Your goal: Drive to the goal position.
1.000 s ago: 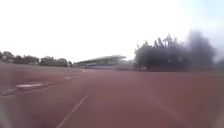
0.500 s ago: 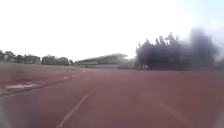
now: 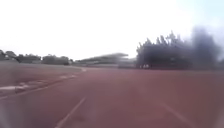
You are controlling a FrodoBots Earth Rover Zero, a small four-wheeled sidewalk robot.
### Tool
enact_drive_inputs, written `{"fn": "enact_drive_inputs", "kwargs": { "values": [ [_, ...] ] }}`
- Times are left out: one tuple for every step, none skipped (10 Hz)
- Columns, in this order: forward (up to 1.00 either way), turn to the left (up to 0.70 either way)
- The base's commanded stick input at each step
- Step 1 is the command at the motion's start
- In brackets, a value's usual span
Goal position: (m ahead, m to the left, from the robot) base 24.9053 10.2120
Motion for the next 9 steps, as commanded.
{"fn": "enact_drive_inputs", "kwargs": {
  "values": [
    [0.70, 0.00],
    [0.70, 0.00],
    [0.70, 0.00],
    [0.70, 0.00],
    [0.70, 0.00],
    [0.70, 0.00],
    [0.70, 0.00],
    [0.70, -0.13],
    [0.70, -0.24]
  ]
}}
